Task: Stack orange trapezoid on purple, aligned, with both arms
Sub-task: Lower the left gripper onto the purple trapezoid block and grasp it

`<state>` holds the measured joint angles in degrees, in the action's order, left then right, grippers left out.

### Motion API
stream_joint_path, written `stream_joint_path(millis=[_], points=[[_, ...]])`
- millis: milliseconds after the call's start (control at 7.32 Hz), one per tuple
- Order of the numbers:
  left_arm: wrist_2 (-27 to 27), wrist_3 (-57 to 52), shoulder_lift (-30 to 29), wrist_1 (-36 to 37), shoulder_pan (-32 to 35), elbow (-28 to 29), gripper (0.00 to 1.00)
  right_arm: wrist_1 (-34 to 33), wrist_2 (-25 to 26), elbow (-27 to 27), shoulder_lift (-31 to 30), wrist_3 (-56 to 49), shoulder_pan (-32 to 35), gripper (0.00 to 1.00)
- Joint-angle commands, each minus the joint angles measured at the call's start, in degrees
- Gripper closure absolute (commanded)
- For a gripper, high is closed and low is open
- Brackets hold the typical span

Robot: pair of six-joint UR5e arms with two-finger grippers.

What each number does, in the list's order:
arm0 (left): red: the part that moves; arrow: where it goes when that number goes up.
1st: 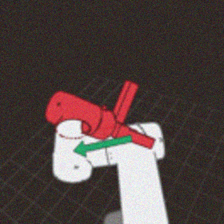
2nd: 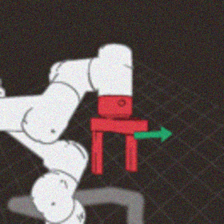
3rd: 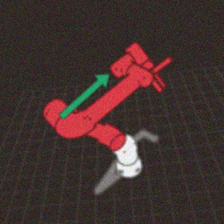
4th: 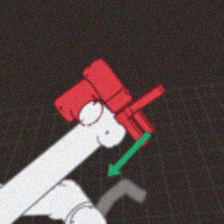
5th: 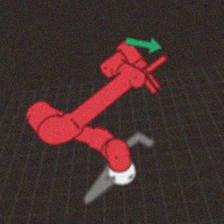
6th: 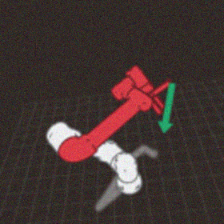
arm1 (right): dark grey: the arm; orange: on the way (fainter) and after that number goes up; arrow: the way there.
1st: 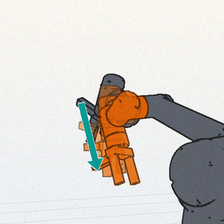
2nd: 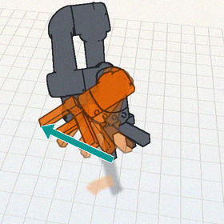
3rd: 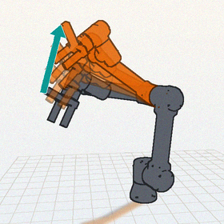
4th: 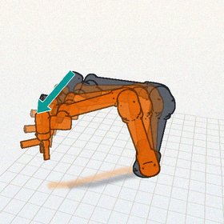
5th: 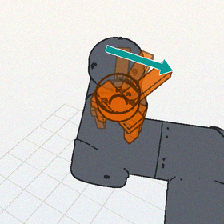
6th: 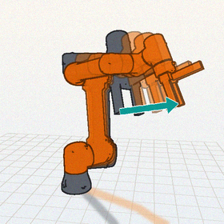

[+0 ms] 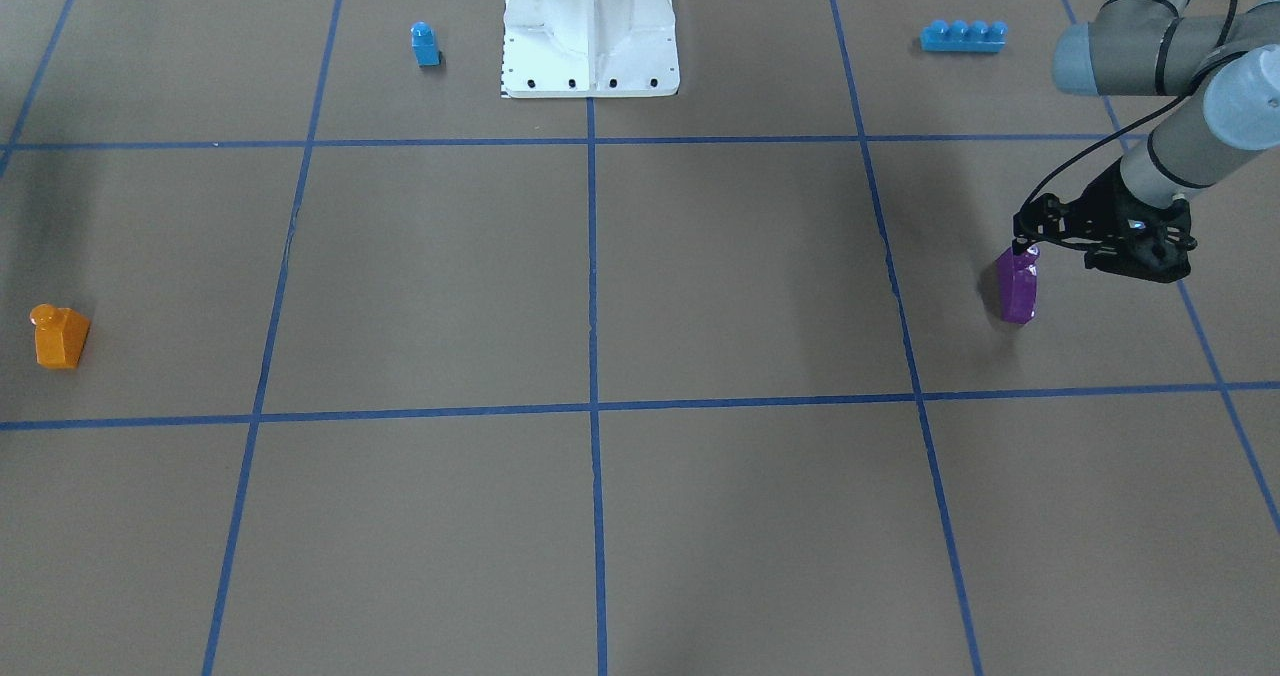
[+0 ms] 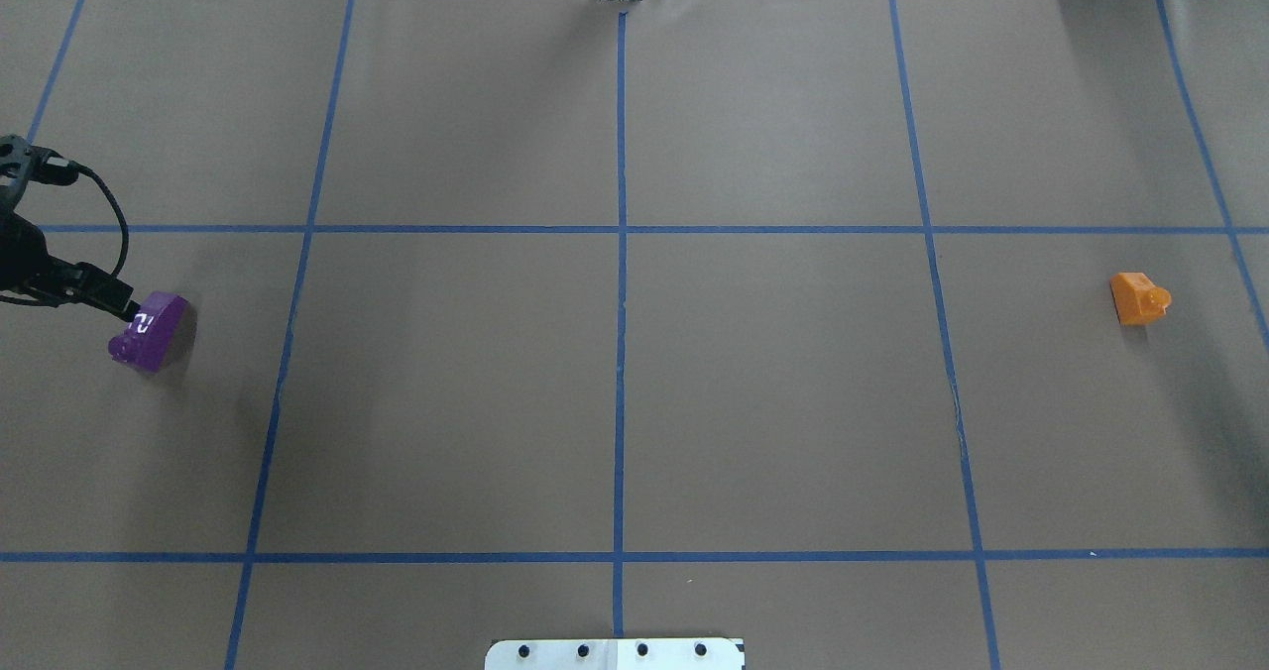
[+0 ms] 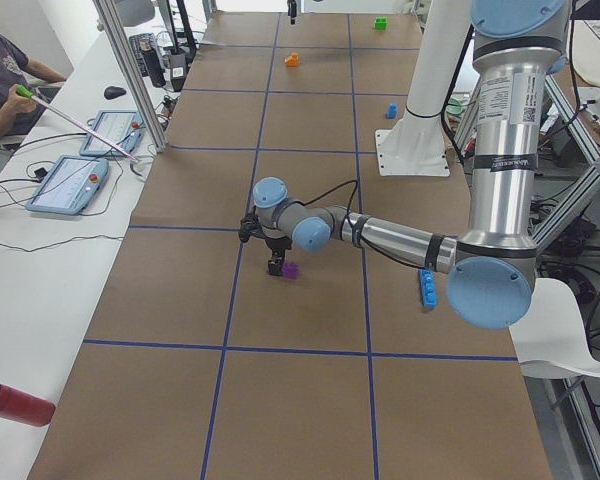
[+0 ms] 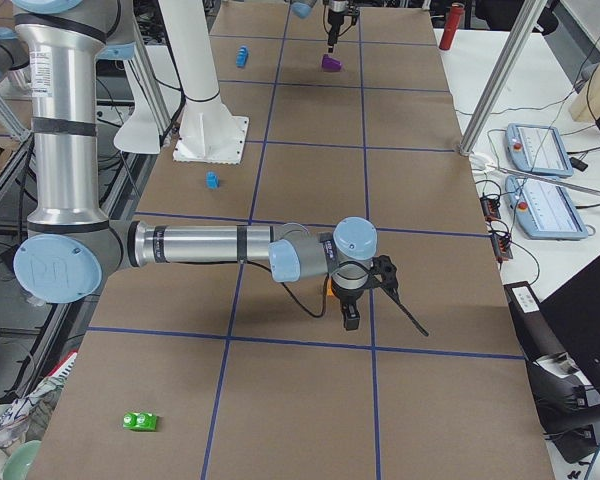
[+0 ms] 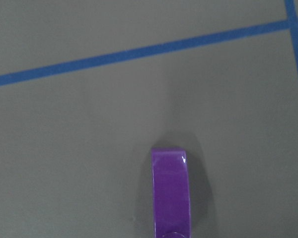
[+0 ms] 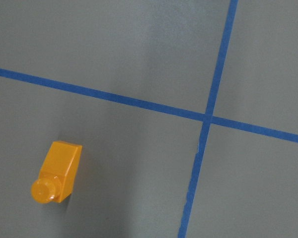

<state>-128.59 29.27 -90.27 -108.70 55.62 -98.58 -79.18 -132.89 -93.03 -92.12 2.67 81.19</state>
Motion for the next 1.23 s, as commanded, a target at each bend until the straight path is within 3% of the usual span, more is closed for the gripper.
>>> stream_joint_path(millis=[0,410,547,820,957,1093], points=[[0.4,0.3,-0.7,-0.5,-2.3,2.1,0.00,0.4,0.0,0.0,-0.2,0.0,-0.2,0.00],[0.3,0.7,-1.8,-0.5,-2.5,5.7,0.00,0.3,0.2,0.1,-0.2,0.1,-0.6,0.00],[0.3,0.8,-2.6,-0.6,-2.8,5.7,0.10,0.3,0.2,0.1,-0.2,0.1,-0.9,0.00],[0.4,0.7,-3.1,-0.5,-2.9,5.9,0.18,0.3,0.3,0.5,-0.2,0.0,-0.9,0.00],[0.3,0.8,-3.4,-0.5,-2.9,6.0,0.37,0.3,0.3,0.5,-0.2,0.1,-1.0,0.00],[0.2,0.7,-3.4,-0.5,-2.9,6.1,0.70,0.3,0.3,0.5,-0.2,0.1,-1.0,0.00]])
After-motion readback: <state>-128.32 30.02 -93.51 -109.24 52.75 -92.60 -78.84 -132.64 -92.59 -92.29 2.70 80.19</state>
